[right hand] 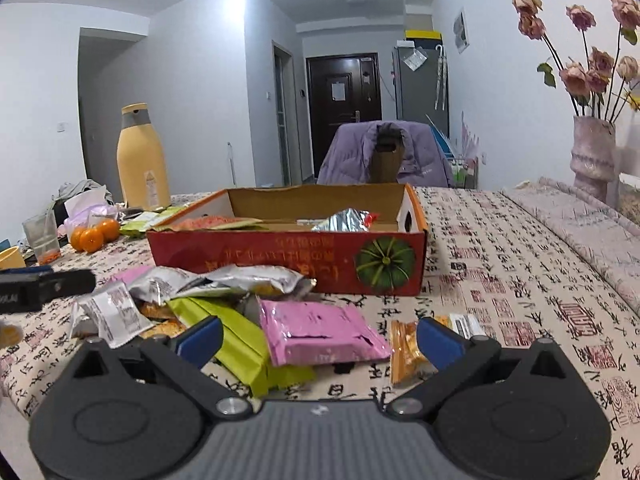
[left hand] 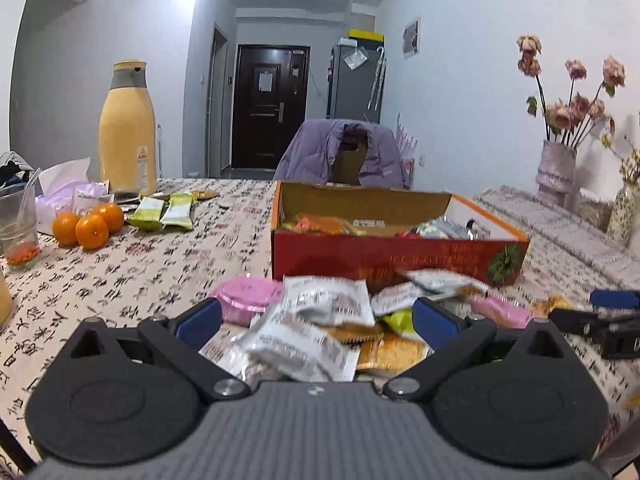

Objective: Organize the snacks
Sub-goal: 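Grasp the pink packet with the right tool while the left tool approaches a white sachet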

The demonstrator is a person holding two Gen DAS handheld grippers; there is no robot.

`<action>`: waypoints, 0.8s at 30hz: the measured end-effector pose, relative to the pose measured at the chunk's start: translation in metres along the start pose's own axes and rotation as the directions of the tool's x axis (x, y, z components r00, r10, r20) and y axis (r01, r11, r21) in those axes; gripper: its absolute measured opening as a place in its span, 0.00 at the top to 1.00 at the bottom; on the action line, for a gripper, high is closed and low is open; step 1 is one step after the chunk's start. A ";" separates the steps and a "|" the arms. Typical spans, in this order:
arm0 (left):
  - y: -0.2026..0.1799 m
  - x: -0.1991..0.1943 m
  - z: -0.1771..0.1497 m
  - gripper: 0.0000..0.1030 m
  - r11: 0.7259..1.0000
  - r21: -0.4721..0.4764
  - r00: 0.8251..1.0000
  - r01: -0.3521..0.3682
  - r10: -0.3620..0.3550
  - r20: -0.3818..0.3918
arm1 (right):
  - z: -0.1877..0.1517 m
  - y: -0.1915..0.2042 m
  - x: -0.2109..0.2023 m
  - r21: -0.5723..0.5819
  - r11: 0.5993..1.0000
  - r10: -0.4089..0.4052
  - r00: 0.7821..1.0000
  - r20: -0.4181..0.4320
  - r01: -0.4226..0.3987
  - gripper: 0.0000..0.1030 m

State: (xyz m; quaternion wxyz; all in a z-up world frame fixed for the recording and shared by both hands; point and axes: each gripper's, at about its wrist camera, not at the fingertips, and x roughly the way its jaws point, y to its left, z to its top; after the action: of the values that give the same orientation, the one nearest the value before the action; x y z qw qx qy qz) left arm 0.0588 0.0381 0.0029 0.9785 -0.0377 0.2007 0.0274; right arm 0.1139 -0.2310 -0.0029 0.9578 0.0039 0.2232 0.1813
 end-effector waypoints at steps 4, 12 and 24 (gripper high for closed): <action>0.004 0.003 0.001 0.00 1.000 -0.011 1.000 -0.008 0.008 -0.014 | 0.007 -0.001 0.009 0.003 1.000 -0.003 1.000 -0.017 0.003 0.00; 0.005 0.006 0.003 0.00 1.000 -0.013 1.000 -0.012 0.011 -0.026 | 0.026 -0.004 0.062 -0.001 0.999 0.049 0.989 -0.139 -0.050 0.06; 0.011 0.012 0.003 0.00 1.000 -0.023 0.998 -0.015 0.013 -0.054 | 0.014 -0.017 0.102 0.003 1.000 0.030 0.971 -0.237 -0.030 0.20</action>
State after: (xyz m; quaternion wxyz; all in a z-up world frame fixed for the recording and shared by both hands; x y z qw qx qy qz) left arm 0.0702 0.0495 0.0006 0.9720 -0.0485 0.2271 0.0356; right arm 0.2105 -0.2108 -0.0355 0.9214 -0.0147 0.3359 0.1948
